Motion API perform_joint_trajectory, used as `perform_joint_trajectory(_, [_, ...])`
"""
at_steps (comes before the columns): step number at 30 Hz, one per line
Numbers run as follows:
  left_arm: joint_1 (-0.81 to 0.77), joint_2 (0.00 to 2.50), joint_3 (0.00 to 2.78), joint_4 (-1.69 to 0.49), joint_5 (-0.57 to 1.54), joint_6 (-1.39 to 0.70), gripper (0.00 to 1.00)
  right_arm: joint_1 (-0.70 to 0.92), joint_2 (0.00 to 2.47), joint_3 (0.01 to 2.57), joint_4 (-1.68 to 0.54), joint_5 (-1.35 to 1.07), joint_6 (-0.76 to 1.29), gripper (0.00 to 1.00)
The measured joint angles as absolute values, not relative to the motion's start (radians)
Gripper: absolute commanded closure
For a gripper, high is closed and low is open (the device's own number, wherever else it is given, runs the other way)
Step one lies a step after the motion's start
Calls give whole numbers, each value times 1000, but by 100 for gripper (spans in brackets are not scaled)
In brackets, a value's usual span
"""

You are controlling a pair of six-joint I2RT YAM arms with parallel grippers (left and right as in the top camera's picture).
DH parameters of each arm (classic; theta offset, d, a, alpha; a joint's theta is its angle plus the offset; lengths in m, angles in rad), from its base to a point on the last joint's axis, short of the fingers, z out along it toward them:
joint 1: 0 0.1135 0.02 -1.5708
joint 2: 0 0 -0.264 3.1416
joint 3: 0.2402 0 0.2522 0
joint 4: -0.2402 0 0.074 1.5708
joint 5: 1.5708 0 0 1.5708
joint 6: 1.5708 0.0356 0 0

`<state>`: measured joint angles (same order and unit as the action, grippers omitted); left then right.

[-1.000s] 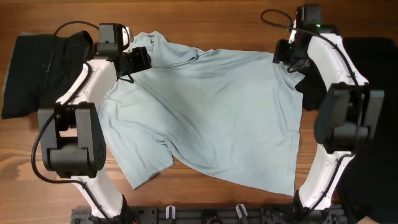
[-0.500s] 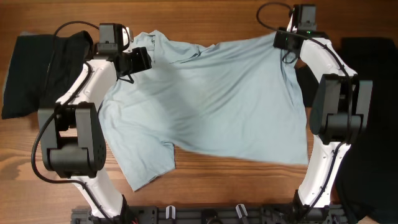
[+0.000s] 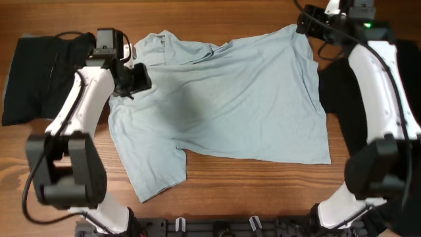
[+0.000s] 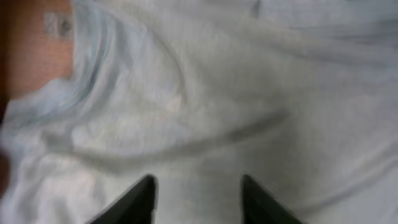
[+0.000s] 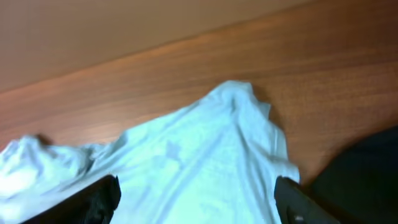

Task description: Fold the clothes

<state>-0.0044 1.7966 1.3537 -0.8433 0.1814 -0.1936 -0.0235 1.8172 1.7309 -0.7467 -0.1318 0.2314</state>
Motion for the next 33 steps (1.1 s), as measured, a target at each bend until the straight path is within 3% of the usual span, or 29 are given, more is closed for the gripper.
perform_joint_trajectory(5, [-4,1761,1351,-1246,178,-246,76,-23,1767,1732,-867,-181,276,15])
perform_joint_trajectory(8, [-4,1733,1347,-1321,173,-300,65,-23,1767,1731,-944,-271,340,13])
perform_joint_trajectory(10, [-4,1641,1345,-1350,151,-357,50,-23,1767,1731,-984,-292,364,12])
perform_joint_trajectory(12, [-4,1495,1325,-1380,100,-444,45,-23,1767,1731,-1016,-304,374,11])
perform_joint_trajectory(14, [-4,1356,1247,-1365,61,-545,46,-23,1766,1731,-1042,-307,378,11])
perform_joint_trajectory(16, [-4,1304,1112,-1280,54,-643,59,-23,1767,1731,-1047,-306,382,10])
perform_joint_trajectory(17, [-4,1311,1032,-1229,70,-682,60,-23,1767,1731,-1047,-298,382,10])
perform_joint_trajectory(18, [-4,1330,953,-1187,94,-709,57,-23,1766,1731,-1045,-290,382,9])
perform_joint_trajectory(21, [-4,1351,783,-1074,152,-788,34,-23,1767,1731,-1042,-279,382,9])
perform_joint_trajectory(26, [17,1353,633,-910,153,-938,29,-23,1767,1730,-1049,-275,382,9])
perform_joint_trajectory(29, [85,1367,579,-824,147,-968,42,-23,1767,1730,-1052,-270,382,9])
perform_joint_trajectory(33, [155,1377,567,-798,144,-992,91,-23,1767,1730,-1052,-257,382,9])
